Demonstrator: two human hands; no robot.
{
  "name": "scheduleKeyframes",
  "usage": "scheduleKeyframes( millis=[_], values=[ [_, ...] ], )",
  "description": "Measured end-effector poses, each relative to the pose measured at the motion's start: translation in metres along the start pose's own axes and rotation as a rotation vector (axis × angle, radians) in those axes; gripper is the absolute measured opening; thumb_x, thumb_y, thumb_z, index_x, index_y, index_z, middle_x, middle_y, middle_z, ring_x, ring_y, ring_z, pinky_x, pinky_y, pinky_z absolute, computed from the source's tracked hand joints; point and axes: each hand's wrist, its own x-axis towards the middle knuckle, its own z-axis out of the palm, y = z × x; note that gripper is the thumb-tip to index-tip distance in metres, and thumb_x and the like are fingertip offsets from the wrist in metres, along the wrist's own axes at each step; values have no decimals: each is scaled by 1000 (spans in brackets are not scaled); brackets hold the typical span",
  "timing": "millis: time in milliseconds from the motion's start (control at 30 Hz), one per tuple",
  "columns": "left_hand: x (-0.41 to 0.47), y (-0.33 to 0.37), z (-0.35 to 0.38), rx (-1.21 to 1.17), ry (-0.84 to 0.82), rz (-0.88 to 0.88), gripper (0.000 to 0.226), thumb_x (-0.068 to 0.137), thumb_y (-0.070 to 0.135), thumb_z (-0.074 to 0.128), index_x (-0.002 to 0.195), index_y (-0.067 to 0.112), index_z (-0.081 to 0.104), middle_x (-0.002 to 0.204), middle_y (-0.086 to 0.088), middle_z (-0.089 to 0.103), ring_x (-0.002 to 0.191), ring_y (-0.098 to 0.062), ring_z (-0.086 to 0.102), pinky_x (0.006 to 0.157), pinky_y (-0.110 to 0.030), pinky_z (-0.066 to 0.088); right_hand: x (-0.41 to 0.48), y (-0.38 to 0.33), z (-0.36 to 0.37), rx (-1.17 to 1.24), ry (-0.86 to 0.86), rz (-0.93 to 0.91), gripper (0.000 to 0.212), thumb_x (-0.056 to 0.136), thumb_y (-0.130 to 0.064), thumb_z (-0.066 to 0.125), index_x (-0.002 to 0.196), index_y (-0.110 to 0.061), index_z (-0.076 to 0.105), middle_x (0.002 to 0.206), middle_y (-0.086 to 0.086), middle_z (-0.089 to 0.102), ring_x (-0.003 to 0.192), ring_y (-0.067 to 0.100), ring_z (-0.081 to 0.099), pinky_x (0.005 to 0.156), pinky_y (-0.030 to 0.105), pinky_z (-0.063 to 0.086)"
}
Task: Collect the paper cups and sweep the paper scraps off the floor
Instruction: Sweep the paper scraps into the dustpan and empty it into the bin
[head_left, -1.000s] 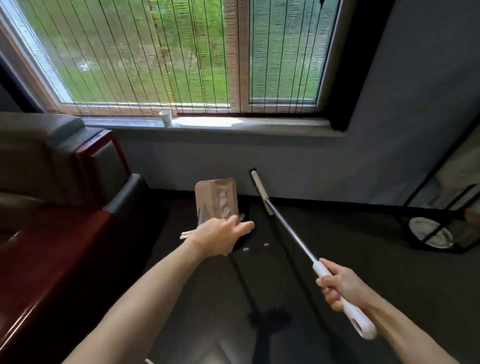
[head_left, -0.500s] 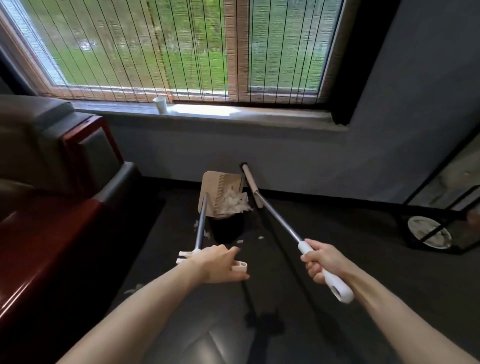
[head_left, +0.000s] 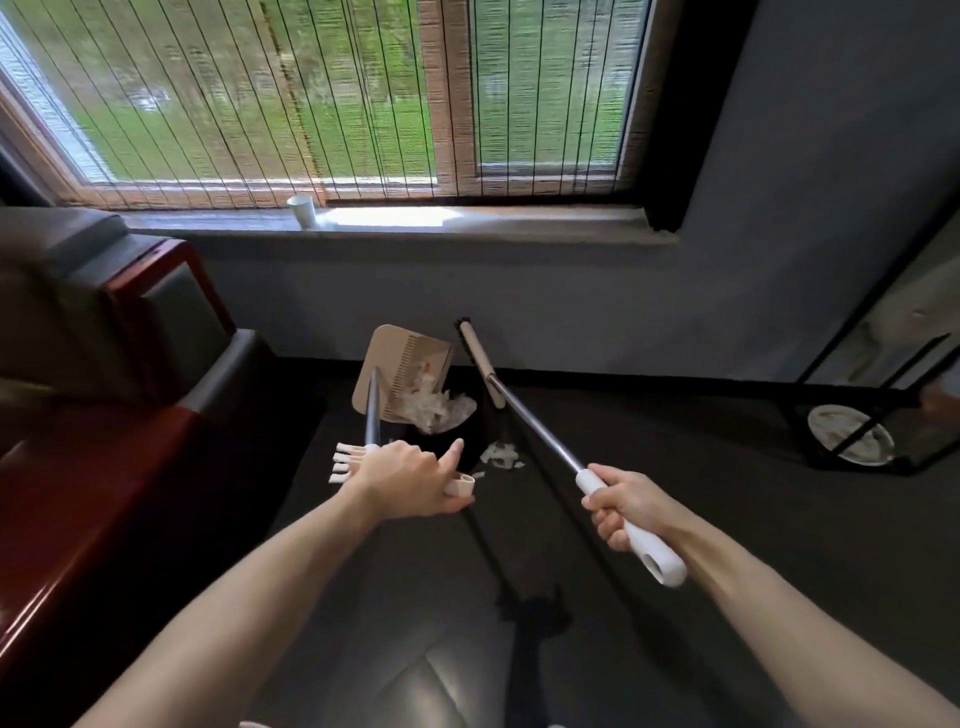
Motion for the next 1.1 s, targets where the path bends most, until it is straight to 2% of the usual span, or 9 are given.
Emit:
scheduleKeyframes(
  millis=[167, 267, 400, 467, 533, 667, 867, 1033, 1100],
  values=[
    [-3, 1, 2, 72, 12, 59, 78, 91, 65, 21, 149, 13, 18, 96, -4, 71, 83, -28, 69, 57, -31, 37, 2, -3, 2, 23, -20, -7, 62, 92, 9, 44, 146, -19, 31, 51, 1, 42, 34, 4, 39, 31, 15, 33],
    [-6, 7, 7, 67, -34, 118, 77, 93, 61, 22, 149, 8, 17, 101, -9, 70, 85, -31, 68, 60, -32, 39, 4, -4, 3, 50, -19, 0, 58, 92, 10, 44, 144, -16, 34, 50, 1, 42, 33, 3, 38, 31, 14, 31],
    [-11, 29, 18, 33, -116, 204, 74, 95, 55, 26, 147, 3, 21, 102, -11, 70, 89, -32, 67, 61, -33, 39, 5, 3, -1, 47, 2, 4, 68, 91, 9, 46, 149, -22, 27, 51, 3, 44, 34, 4, 38, 30, 15, 32],
    [-12, 39, 25, -30, -168, 161, 74, 95, 55, 28, 148, 5, 20, 104, -11, 69, 93, -34, 66, 65, -34, 41, 6, 9, -3, 37, 14, 15, 69, 91, 9, 46, 150, -22, 26, 51, 2, 45, 34, 4, 38, 30, 15, 33],
    [-9, 40, 26, -46, -145, 110, 75, 94, 57, 28, 149, 8, 16, 102, -9, 70, 90, -34, 66, 63, -34, 38, 7, 13, -4, 48, 30, 28, 69, 92, 9, 45, 150, -21, 25, 51, 2, 45, 34, 4, 39, 30, 15, 33],
    [-3, 30, 14, 25, -67, 189, 77, 94, 60, 22, 150, 8, 8, 95, -9, 71, 80, -30, 68, 55, -31, 34, 6, 20, -8, 73, 39, 49, 69, 92, 8, 45, 151, -19, 24, 48, 1, 47, 35, 5, 40, 31, 16, 34],
    [1, 11, -8, 114, -17, 198, 79, 93, 62, 21, 150, 10, 8, 96, -7, 71, 80, -27, 69, 54, -30, 34, 1, 13, -18, 80, 47, 25, 68, 92, 8, 46, 150, -19, 24, 46, 0, 48, 35, 4, 41, 31, 16, 35],
    [-7, 11, -13, 118, -24, 164, 77, 94, 60, 20, 150, 9, 4, 95, -6, 70, 80, -28, 69, 54, -29, 35, -1, 9, -22, 81, -5, 5, 46, 92, 7, 45, 134, -11, 42, 51, 1, 45, 36, 4, 40, 31, 15, 34],
    [-9, 15, -8, 107, -30, 161, 78, 94, 61, 20, 150, 9, 3, 95, -6, 71, 79, -29, 69, 54, -30, 34, 0, 8, -22, 76, -14, -5, 42, 92, 7, 46, 128, -16, 46, 52, 1, 46, 37, 4, 41, 31, 15, 35]
  ],
)
